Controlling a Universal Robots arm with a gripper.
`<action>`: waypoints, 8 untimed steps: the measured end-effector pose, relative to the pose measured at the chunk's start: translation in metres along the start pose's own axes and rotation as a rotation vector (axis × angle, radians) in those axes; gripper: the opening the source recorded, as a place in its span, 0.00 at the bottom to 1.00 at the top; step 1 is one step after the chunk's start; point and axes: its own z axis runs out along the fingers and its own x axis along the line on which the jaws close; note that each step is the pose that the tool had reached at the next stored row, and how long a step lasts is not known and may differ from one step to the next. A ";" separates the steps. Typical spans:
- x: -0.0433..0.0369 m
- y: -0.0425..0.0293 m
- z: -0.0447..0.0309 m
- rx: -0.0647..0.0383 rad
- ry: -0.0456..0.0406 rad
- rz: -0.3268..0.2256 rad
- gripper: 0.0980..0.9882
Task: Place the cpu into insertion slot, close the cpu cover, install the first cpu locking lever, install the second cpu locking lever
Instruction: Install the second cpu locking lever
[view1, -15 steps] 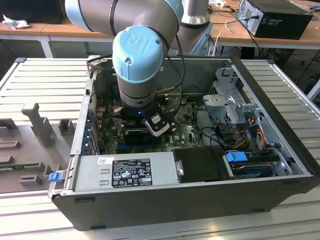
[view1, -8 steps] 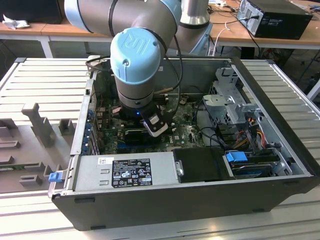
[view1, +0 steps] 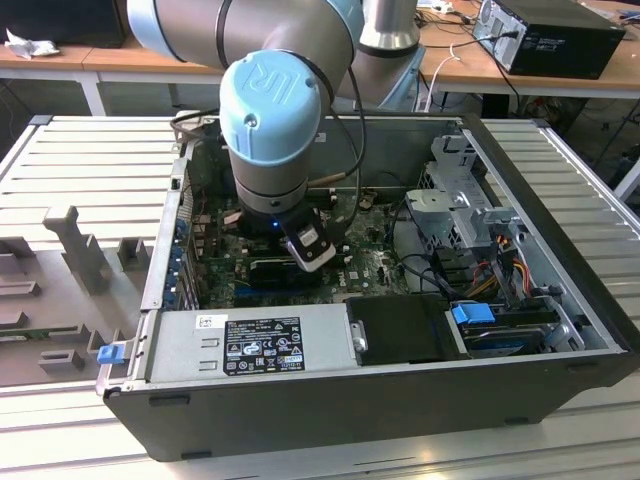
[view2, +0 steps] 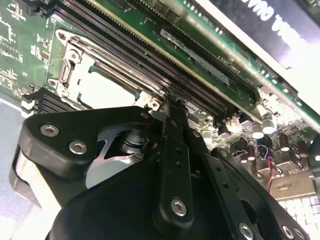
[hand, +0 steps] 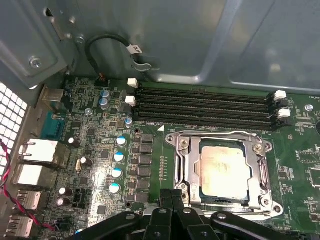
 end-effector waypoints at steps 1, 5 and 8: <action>0.0000 0.0005 -0.0010 0.000 0.0000 0.000 0.01; 0.0004 0.0017 -0.0005 -0.002 -0.0002 0.000 0.01; 0.0001 0.0059 0.0019 -0.006 -0.0005 0.000 0.01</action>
